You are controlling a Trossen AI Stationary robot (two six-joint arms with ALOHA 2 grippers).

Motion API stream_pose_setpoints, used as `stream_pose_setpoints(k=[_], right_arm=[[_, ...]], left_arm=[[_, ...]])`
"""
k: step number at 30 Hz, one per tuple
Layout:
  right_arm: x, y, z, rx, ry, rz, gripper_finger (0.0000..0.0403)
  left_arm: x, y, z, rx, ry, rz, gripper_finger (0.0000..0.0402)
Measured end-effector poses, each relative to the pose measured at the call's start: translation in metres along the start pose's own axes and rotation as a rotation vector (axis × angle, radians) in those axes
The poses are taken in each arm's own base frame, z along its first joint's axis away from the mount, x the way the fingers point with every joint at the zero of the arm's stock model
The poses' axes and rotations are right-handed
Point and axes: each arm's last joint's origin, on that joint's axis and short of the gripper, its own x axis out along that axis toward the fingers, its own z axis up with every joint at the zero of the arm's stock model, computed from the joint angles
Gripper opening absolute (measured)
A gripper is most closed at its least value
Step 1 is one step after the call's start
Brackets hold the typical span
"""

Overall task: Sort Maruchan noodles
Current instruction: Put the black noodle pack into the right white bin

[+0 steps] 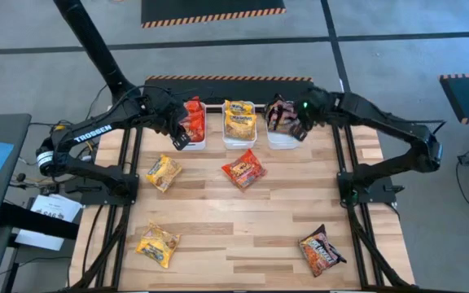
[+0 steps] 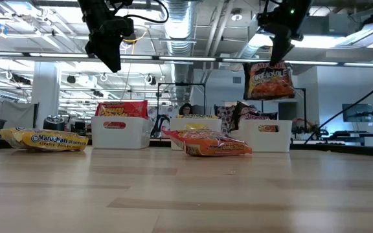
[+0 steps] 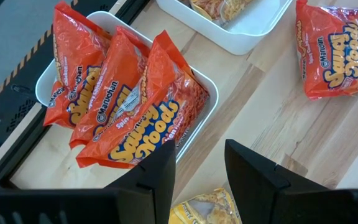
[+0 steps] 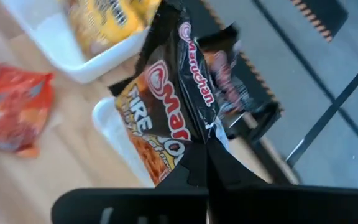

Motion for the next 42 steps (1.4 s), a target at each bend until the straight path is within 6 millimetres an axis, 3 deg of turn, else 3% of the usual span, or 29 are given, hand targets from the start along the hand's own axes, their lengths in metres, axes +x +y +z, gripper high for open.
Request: stream_pose_setpoints(k=[9,30,35,42], right_arm=[[0.038,-0.020,0.013,-0.031,0.035,-0.012,0.0003],[0.117,0.006,0.019,-0.063,0.230,0.046,0.0007],[0.124,0.008,0.020,0.002,0.238,0.060,0.0009],[0.112,0.004,0.037,0.117,0.171,0.079,0.0011]], left_arm=[[0.000,0.000,0.000,0.000,0.000,0.000,0.0128],[0.000,0.000,0.000,-0.002,-0.001,0.000,0.0128],[0.000,0.000,0.000,0.000,-0.001,0.000,0.0128],[0.000,0.000,0.000,0.018,-0.001,0.001,0.0128]])
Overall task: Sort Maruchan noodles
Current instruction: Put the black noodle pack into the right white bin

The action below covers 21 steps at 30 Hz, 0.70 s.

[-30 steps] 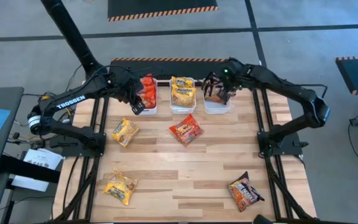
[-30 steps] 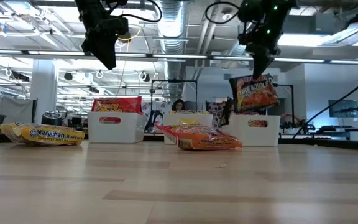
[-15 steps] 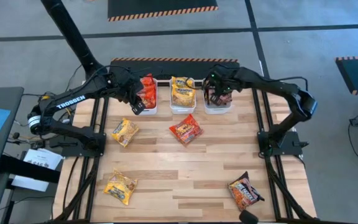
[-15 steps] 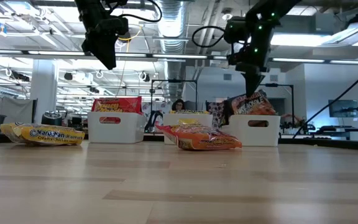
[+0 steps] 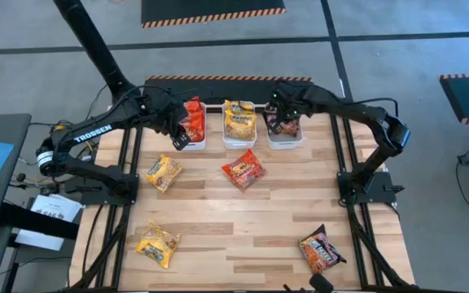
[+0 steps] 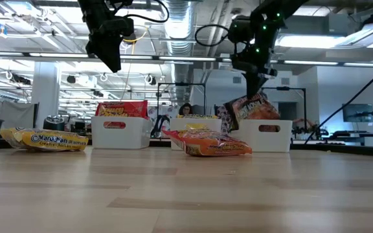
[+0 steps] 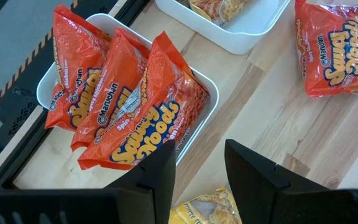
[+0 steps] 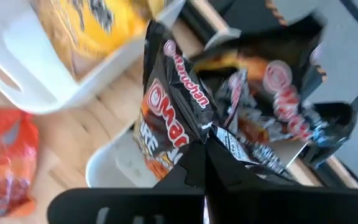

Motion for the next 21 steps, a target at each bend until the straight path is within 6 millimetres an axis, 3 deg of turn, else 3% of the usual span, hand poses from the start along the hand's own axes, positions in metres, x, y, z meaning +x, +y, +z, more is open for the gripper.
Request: stream_pose_setpoints(k=[7,16,21], right_arm=[[-0.006,-0.003,-0.003,-0.012,0.058,-0.008,0.0011],[0.006,0.006,-0.005,-0.020,0.112,-0.006,0.0013],[0.008,0.010,-0.005,-0.077,0.120,-0.001,0.0037]], left_arm=[[0.000,0.000,0.000,0.000,0.000,0.000,0.0128],[0.000,0.000,0.000,0.001,0.000,0.000,0.0128],[0.000,0.000,0.000,-0.003,0.001,0.000,0.0128]])
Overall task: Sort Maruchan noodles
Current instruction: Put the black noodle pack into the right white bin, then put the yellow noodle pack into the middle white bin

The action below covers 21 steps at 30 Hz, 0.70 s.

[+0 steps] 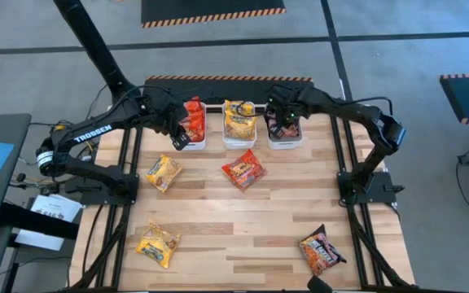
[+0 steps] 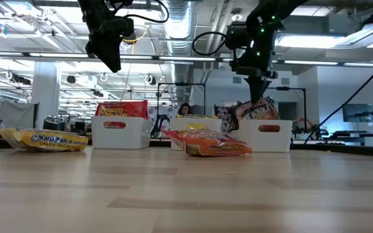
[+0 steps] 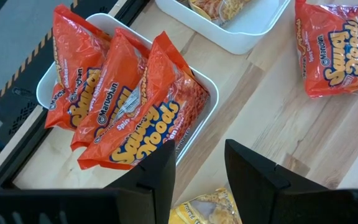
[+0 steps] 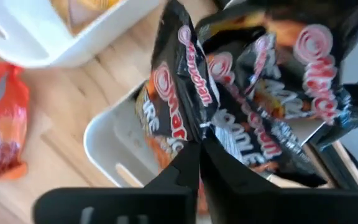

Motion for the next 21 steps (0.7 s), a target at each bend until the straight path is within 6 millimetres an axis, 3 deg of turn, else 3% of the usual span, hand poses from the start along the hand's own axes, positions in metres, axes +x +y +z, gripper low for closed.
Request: stream_pose_setpoints(k=[12,21], right_arm=[[-0.003,-0.003,-0.002,-0.001,0.015,-0.003,0.0152],[-0.028,-0.007,0.004,-0.007,0.026,-0.001,0.0189]], left_arm=[[-0.001,0.000,-0.010,-0.080,0.107,-0.019,0.0128],[-0.005,-0.014,-0.024,-0.054,0.254,-0.142,0.0128]])
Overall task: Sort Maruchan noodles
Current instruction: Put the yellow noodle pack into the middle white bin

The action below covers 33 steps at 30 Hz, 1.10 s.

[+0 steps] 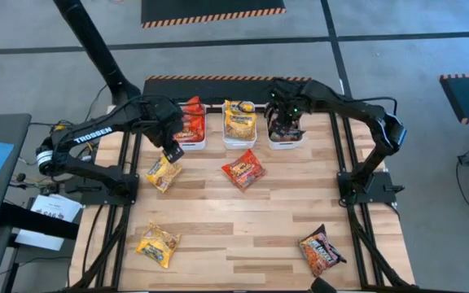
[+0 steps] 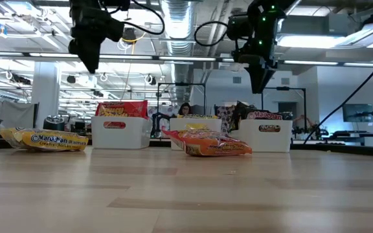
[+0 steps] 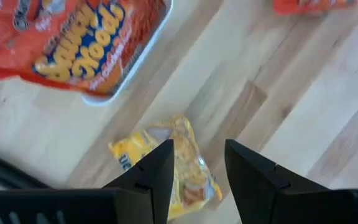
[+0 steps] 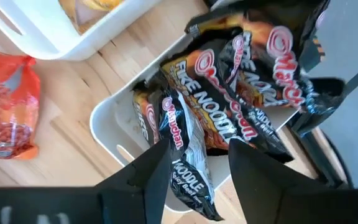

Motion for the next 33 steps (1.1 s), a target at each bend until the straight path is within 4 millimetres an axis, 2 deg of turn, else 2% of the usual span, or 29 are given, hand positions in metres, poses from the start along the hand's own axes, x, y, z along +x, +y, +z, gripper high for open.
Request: stream_pose_setpoints(k=[5,10,15,22,29,33], right_arm=[[-0.010,0.002,0.005,-0.030,-0.036,0.005,0.0199],[-0.012,0.002,0.005,-0.033,-0.035,0.007,0.0201],[-0.012,0.002,0.004,-0.035,-0.020,0.006,0.0201],[-0.012,0.002,-0.002,-0.047,0.039,0.004,0.0201],[-0.012,0.003,-0.004,-0.043,0.056,0.004,0.0201],[-0.013,0.008,-0.004,-0.058,0.053,0.011,0.0201]], left_arm=[[0.000,-0.004,-0.006,-0.016,0.058,-0.039,0.0132],[0.000,-0.005,-0.015,-0.066,0.167,-0.114,0.0157],[0.014,-0.012,-0.033,-0.153,0.347,-0.208,0.0186],[0.040,-0.043,-0.062,-0.033,0.497,-0.296,0.0185],[0.044,-0.074,-0.085,0.014,0.585,-0.294,0.0183],[0.043,-0.084,-0.094,0.051,0.554,-0.218,0.0182]])
